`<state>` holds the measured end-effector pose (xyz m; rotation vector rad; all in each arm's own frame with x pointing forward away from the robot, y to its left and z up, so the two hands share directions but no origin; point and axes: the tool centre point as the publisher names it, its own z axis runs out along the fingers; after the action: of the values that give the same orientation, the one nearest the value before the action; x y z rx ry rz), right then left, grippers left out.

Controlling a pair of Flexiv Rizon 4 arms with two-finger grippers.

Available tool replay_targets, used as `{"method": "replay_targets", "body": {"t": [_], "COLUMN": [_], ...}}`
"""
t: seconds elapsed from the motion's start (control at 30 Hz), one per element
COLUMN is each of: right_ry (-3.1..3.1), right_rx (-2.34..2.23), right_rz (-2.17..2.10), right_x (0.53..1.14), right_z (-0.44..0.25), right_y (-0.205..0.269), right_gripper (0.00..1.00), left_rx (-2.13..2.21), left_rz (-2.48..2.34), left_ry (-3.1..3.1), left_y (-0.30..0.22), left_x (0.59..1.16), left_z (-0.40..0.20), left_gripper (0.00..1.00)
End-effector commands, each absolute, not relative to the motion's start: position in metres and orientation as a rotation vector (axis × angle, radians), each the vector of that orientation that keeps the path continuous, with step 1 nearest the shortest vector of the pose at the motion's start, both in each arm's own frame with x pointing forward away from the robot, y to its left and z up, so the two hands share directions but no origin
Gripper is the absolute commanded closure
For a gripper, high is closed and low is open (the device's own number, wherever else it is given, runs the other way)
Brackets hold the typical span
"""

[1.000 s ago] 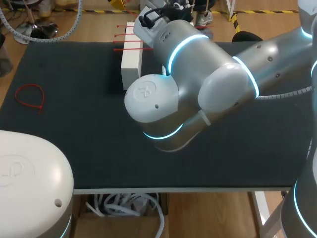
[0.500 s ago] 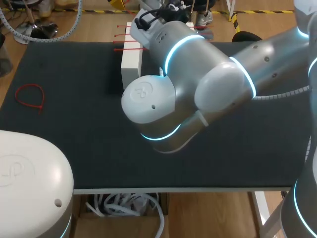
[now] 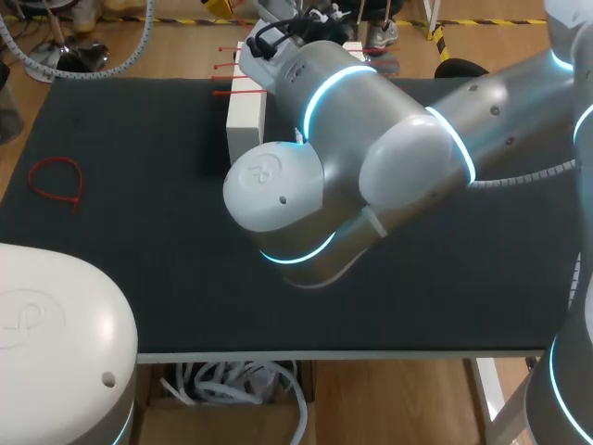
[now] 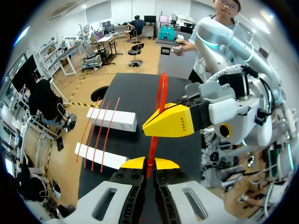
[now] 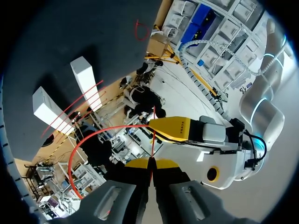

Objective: Grab the tape and strap the tape.

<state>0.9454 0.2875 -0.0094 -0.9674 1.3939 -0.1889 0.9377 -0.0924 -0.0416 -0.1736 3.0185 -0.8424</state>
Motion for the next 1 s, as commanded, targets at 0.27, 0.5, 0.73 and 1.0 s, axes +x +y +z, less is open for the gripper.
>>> {"method": "replay_targets", "body": {"t": [0.27,0.5,0.73,1.0], "right_ry": [1.401,1.401,1.399,1.402], "right_rx": [-0.983,-0.991,-0.986,-0.982], "right_rz": [-0.196,-0.196,-0.194,-0.198], "right_x": [0.9448,0.9443,0.9432,0.9416], "right_z": [-0.0119,-0.0128,-0.0098,-0.0073], "right_y": [0.2963,0.2978,0.2933,0.2890], "right_gripper": [1.00,1.00,1.00,0.29], "left_rx": [-0.175,-0.175,-0.175,-0.175], "left_rz": [-0.837,-0.837,-0.837,-0.837], "left_ry": [3.021,3.021,3.021,3.021], "left_y": [-0.0931,-0.0931,-0.0931,-0.0931], "left_x": [0.9375,0.9375,0.9375,0.9375], "left_z": [-0.0402,-0.0402,-0.0402,-0.0402], "left_gripper": [1.00,1.00,1.00,1.00]}}
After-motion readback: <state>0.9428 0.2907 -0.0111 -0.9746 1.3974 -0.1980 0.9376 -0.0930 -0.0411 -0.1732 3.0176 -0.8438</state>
